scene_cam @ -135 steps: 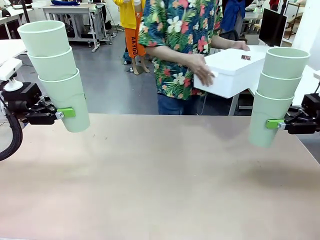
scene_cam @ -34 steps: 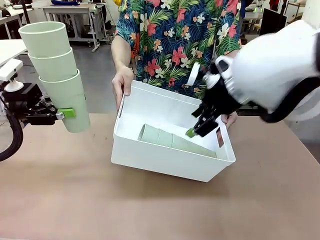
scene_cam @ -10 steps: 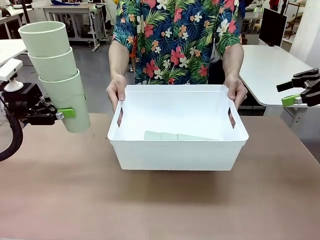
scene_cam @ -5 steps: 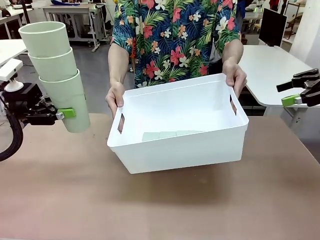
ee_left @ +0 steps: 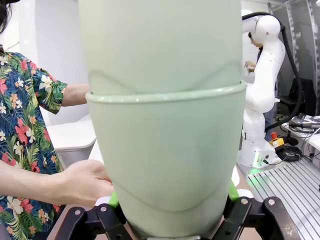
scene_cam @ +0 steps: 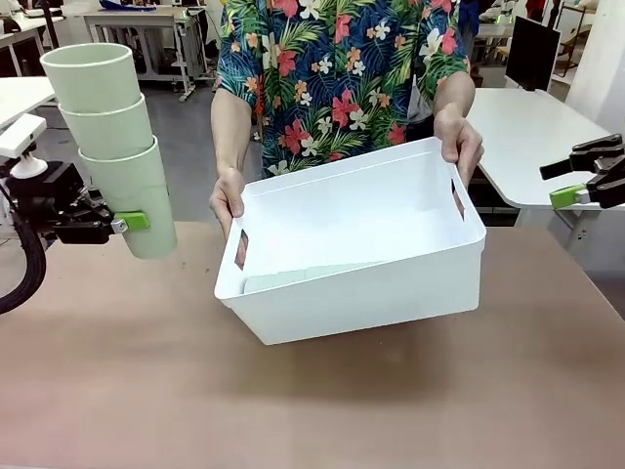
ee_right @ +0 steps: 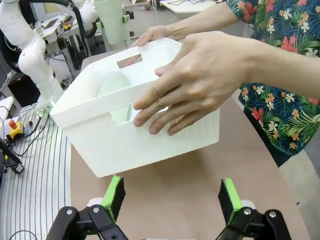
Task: Stack the cups and store them in the basket.
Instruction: Place the stack of Reusable plastic cups into the Pantry Basket.
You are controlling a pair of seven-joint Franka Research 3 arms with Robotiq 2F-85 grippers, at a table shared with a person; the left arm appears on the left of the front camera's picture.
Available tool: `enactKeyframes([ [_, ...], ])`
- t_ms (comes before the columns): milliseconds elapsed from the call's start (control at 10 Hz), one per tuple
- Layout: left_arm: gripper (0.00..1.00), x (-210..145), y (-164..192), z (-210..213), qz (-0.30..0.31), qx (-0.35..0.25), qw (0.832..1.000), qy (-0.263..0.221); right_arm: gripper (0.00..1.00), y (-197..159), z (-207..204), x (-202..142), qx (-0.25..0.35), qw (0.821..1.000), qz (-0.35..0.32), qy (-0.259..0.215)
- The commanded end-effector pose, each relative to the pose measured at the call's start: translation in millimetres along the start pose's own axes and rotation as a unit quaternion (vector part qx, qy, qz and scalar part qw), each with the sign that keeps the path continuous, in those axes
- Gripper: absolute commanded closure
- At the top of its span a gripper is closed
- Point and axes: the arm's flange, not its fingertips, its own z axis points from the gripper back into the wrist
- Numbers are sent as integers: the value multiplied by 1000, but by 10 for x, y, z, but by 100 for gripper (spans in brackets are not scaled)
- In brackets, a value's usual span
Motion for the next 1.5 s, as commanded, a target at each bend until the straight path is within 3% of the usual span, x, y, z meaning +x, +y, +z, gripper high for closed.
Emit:
enactKeyframes([
  [0, 16, 350, 46, -139, 14, 12, 999, 31, 0, 20, -10, 14, -1, 1000, 0, -15],
  [200, 16, 658, 159, -354, 15, 29, 997, 68, 0, 20, -10, 14, -1, 1000, 0, -15],
  [600, 16, 1049, 334, -1210, 11, 19, 979, 202, 0, 20, -10, 14, -1, 1000, 0, -15],
  [900, 16, 1154, 465, -1795, 20, 0, 955, 295, 0, 20, -10, 14, -1, 1000, 0, -15],
  [1400, 16, 993, 576, -2367, 18, 13, 926, 377, 0, 20, -10, 14, -1, 1000, 0, -15],
])
